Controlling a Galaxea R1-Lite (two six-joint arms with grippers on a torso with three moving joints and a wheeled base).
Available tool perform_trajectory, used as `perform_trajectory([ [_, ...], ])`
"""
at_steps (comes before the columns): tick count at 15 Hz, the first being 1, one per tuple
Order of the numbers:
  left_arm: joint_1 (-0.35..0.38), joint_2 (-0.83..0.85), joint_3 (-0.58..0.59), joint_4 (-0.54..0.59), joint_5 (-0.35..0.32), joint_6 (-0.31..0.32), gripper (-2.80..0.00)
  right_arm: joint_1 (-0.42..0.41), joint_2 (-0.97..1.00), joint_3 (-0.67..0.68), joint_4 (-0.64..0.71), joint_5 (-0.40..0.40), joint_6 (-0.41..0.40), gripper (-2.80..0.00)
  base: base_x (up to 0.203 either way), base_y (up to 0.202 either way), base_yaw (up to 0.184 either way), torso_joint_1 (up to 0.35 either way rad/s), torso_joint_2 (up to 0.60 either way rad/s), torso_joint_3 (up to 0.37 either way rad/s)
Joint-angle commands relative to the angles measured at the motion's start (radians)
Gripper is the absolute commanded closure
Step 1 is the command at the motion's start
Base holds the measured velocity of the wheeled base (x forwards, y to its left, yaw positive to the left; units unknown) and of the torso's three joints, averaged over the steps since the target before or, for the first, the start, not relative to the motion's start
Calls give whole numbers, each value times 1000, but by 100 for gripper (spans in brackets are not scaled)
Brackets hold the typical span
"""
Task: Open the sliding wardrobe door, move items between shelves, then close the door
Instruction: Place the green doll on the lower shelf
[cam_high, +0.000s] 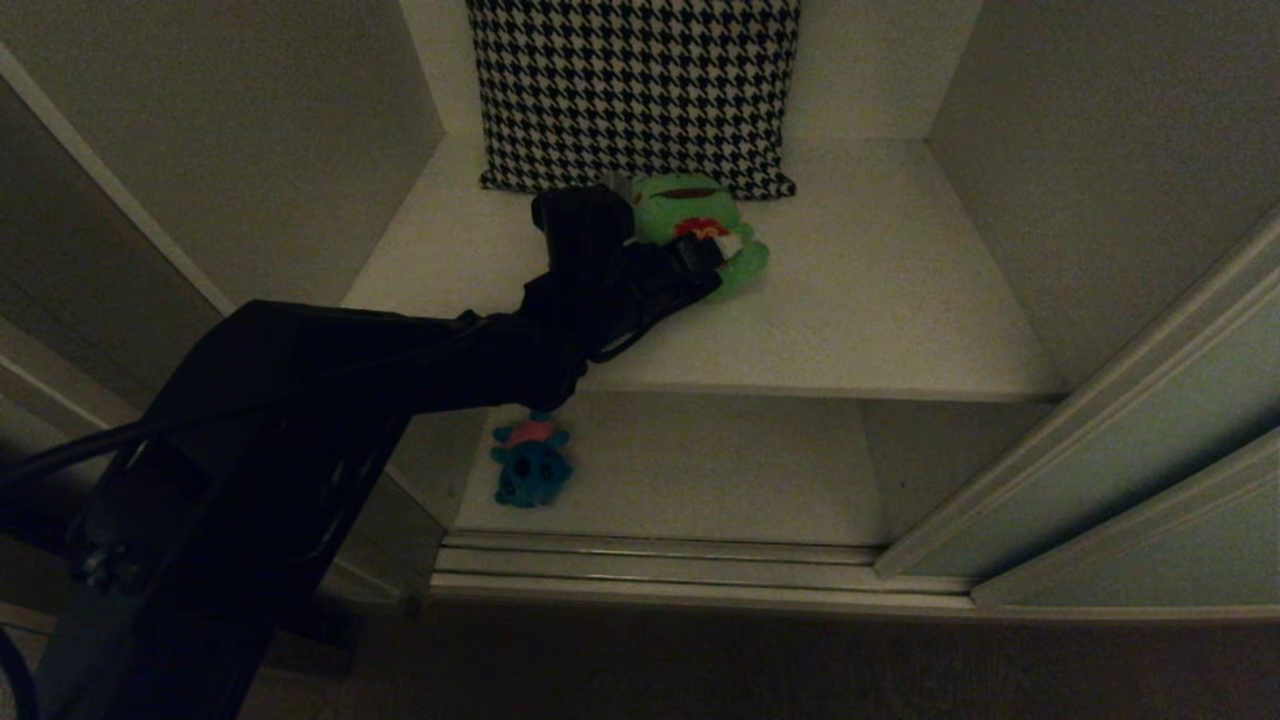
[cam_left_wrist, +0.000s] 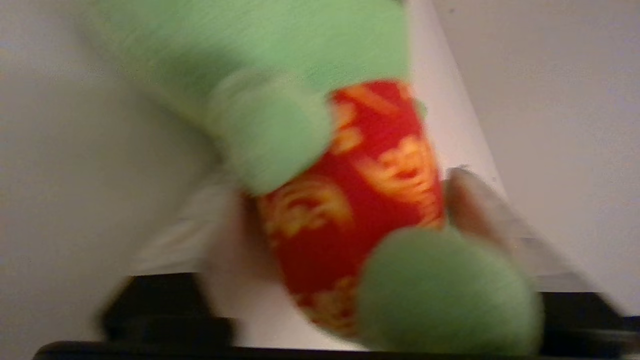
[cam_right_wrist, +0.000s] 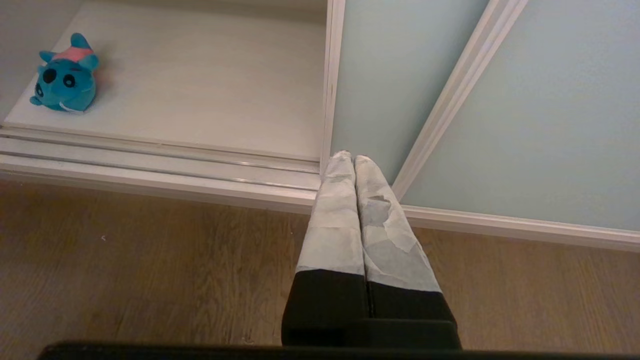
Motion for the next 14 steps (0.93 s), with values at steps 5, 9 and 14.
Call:
perform_trajectory([
  [5, 0, -2, 0, -6, -2, -2, 0, 0, -3, 0, 0, 0, 0, 0, 0, 0, 0, 0, 0, 0],
  [9, 0, -69, 1, 12, 8, -4, 0, 0, -3, 1, 0, 0, 0, 0, 0, 0, 0, 0, 0, 0],
  [14, -1, -335, 15, 233, 58, 28, 0, 0, -3, 0, 0, 0, 0, 0, 0, 0, 0, 0, 0, 0],
])
